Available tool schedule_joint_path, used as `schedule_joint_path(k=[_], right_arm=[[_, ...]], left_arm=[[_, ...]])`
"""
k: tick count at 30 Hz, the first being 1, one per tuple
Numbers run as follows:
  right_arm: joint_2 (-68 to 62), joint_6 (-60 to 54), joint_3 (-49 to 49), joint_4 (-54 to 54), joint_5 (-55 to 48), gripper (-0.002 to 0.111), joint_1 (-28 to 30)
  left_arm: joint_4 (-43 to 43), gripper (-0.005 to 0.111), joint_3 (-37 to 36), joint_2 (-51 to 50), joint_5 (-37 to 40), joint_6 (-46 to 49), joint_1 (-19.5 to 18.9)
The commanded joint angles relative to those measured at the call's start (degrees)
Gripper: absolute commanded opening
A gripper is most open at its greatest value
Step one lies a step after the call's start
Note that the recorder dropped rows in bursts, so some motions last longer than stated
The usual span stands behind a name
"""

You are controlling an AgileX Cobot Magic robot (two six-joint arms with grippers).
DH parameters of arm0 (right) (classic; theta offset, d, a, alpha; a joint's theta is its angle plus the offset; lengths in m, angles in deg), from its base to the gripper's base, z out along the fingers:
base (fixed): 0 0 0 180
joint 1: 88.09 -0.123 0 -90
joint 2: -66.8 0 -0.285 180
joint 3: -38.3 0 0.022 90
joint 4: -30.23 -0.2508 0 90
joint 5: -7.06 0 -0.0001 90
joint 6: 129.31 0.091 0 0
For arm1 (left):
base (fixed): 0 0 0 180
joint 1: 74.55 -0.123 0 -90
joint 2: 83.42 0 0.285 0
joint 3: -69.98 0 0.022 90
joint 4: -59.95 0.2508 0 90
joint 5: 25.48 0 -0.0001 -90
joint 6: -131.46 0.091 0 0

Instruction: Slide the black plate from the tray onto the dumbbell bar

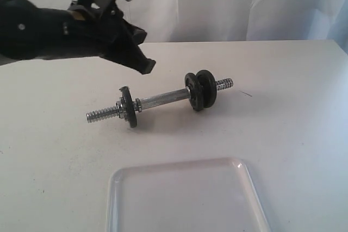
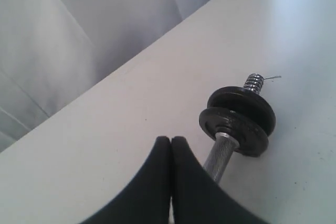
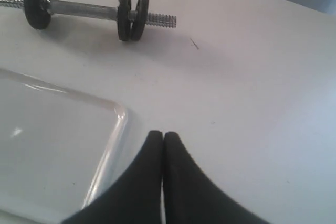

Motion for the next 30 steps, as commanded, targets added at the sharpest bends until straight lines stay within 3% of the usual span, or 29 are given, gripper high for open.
schedule_joint_path(k=[1,6,11,27,30], right_arm=[[0.1,-0.7,4.0,-2.1,8.3,0.0,-0.1],[0.1,-0.6,5.0,-2.2,7.8,0.0,-0.1],[0.1,-0.6,5.0,-2.2,7.7,0.0,-0.1],[0.1,-0.9,5.0,-2.4,7.7,0.0,-1.9],[0.1,-1.0,5.5,1.5,8.6,0.0,-1.9]], left_arm=[[-1.1,0.0,-12.0,12.6,-3.3,-4.5,0.0],[-4.0,0.0,-26.7,30.9,-3.5,-4.9,0.0],[-4.2,0.0,-34.1,42.5,-1.0,-4.9,0.0],[-3.8,0.0,-34.1,45.1,-1.3,-4.8,0.0],[-3.8,0.0,-34.1,45.1,-1.3,-4.7,0.0]])
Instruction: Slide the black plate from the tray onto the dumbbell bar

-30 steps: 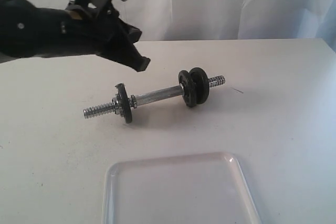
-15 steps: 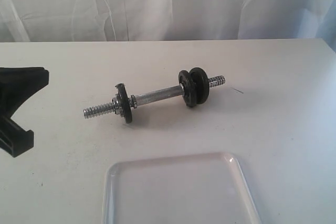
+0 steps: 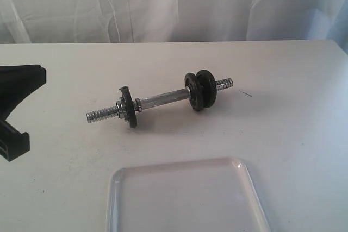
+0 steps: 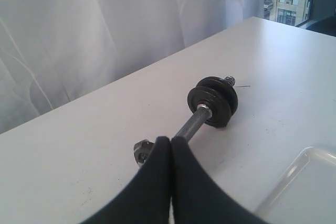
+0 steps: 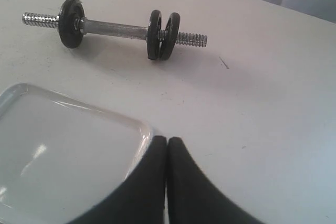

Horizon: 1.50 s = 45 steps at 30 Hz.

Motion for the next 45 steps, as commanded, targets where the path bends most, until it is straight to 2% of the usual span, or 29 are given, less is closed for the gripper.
schedule_joint_path(k=[1,4,9,11,18,23,33,45], right_arm=[[0.1,-0.6,1.4,3.5,1.6,0.0,-0.1],[1.3,2.4,4.9,1.5,4.7,0.0,0.0],[8.3,3.9,16.3,1.5,22.6,0.0,0.4],[13.2,3.9,21.5,1.5,27.3,0.0,2.5],[26.6,4.7,29.9,-0.1,21.7,0.0,14.1],[27.6,4.5,31.9,-0.1,22.1,0.0,19.3],[27.6,4.2,38.0,0.4,25.5,0.0,20.3],[27.6,4.4,38.1,-0.5,27.1,0.0,20.3]], left_arm=[[-0.7,0.0,-0.3,0.6,-0.2,-0.3,0.0],[-0.7,0.0,-0.3,0.6,-0.2,-0.3,0.0],[-0.7,0.0,-0.3,0.6,-0.2,-0.3,0.0],[-0.7,0.0,-0.3,0.7,-0.2,-0.3,0.0],[-0.7,0.0,-0.3,0.7,-0.2,-0.3,0.0],[-0.7,0.0,-0.3,0.7,-0.1,-0.3,0.0],[-0.7,0.0,-0.3,0.7,-0.2,-0.3,0.0],[-0.7,0.0,-0.3,0.7,-0.2,-0.3,0.0]])
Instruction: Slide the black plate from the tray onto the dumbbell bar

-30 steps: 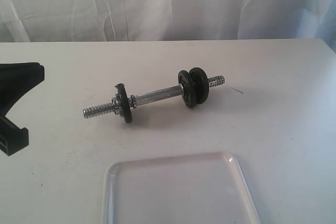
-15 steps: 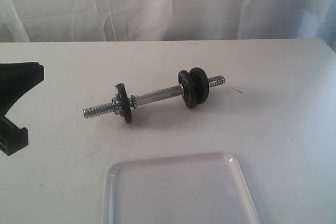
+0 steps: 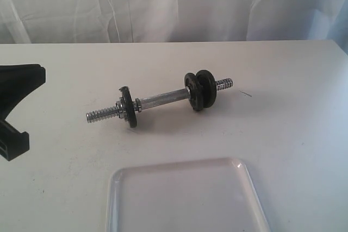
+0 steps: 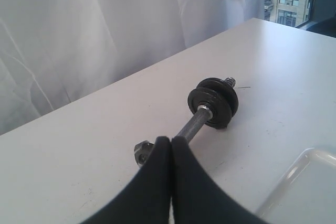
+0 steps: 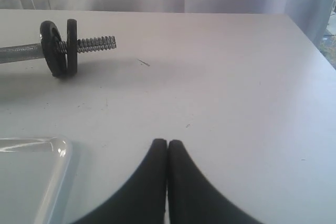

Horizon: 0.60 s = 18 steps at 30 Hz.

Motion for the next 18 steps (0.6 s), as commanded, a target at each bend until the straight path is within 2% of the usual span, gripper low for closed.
schedule_joint_path(k=[1,11,18], right_arm=[[0.4,-0.1,0.3,0.1,1.1,0.0,0.3],[0.4,-0.1,0.3,0.1,1.1,0.0,0.3],[0.4,-0.1,0.3,0.1,1.1,0.0,0.3]], left_arm=[[-0.7,0.0,-0.3,0.6,-0.1,-0.3,0.0],[-0.6,0.0,-0.3,0.6,-0.1,-0.3,0.0],[0.3,0.0,-4.4,2.4,-2.3,0.3,0.0]])
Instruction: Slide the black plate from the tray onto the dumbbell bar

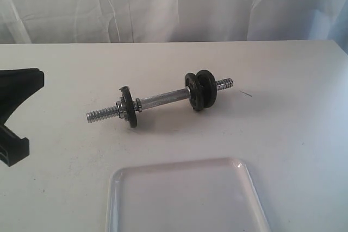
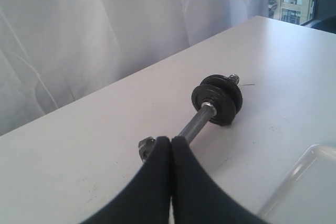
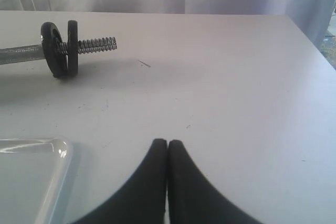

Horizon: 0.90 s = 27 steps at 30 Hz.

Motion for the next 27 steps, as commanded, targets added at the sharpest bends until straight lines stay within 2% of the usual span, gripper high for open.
schedule_joint_path(k=[1,4,7,10,14,16,21,27], right_arm=[[0.4,-0.1,0.3,0.1,0.9,0.0,0.3],[0.4,-0.1,0.3,0.1,0.9,0.0,0.3],[0.4,-0.1,0.3,0.1,0.9,0.0,0.3],[0.4,-0.1,0.3,0.1,0.9,0.0,0.3],[0.4,-0.1,0.3,0.1,0.9,0.0,0.3],[0.4,-0.1,0.3,0.1,0.9,0.0,0.3],[0.4,-0.1,0.3,0.1,0.9,0.0,0.3],[0.4,-0.1,0.3,0.1,0.9,0.0,0.3]], left_arm=[[0.1,0.0,-4.0,2.9,0.1,-1.0,0.0],[0.1,0.0,-8.8,7.2,2.8,-1.5,-0.1],[0.1,0.0,-13.9,12.3,4.5,-5.3,-3.2],[0.1,0.0,-17.7,17.4,7.5,-9.6,-10.2],[1.9,0.0,-19.2,24.5,15.4,-14.8,-20.2],[5.5,0.0,-19.3,27.9,18.9,-18.9,-23.4],[12.9,0.0,-19.5,33.6,24.0,-27.1,-26.8],[15.1,0.0,-19.5,37.1,30.2,-27.7,-27.5]])
